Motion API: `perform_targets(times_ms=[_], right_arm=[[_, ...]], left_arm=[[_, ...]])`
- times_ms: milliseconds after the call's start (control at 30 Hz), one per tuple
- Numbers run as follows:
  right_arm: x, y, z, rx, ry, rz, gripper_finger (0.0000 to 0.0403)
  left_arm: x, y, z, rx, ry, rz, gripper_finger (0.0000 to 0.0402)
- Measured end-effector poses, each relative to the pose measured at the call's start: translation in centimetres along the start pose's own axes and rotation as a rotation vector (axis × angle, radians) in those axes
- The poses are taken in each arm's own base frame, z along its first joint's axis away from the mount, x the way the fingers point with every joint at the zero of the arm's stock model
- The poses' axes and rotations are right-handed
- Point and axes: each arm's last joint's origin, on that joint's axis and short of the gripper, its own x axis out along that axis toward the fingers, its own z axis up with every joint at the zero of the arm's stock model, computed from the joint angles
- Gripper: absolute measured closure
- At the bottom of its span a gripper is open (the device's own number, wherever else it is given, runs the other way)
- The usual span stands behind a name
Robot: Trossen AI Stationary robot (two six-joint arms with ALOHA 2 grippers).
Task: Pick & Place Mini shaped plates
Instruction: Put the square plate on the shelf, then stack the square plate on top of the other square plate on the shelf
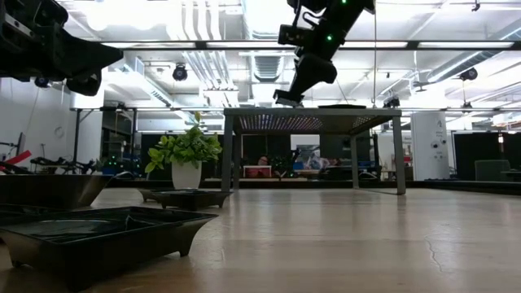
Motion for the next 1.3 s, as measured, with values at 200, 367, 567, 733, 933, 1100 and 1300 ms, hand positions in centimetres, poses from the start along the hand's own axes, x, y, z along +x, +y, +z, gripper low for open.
perform_targets(times_ms=[200,367,567,733,933,1100,1300], right_arm=[[0.3,0.4,-0.3,0.007,0.000,0.043,0.0394],[0.6,0.7,-0.7,0.001,0.015,0.050,0.0394],[0.8,0.9,-1.0,-0.004,0.037,0.020,0.0390],[0.8,0.8,-0.9,0.000,0.030,0.011,0.0367],[1.0,0.9,-0.9,0.011,0.013,0.003,0.0337],[0.9,1.3,-0.8,0.029,0.004,0.007,0.0325],[0.0,3.1,0.1,0.009,-0.032,0.043,0.0322]], left_arm=[[0.0,0.0,0.0,0.000,0.000,0.000,0.0401],[0.0,0.0,0.0,-0.001,-0.001,0.000,0.0401],[0.0,0.0,0.0,0.000,-0.001,0.000,0.0401],[0.0,0.0,0.0,-0.001,-0.001,0.000,0.0401],[0.0,0.0,0.0,-0.001,-0.001,0.000,0.0401],[0.0,0.0,0.0,-0.001,-0.001,0.000,0.0401],[0.0,0.0,0.0,-0.001,-0.001,0.000,0.0401]])
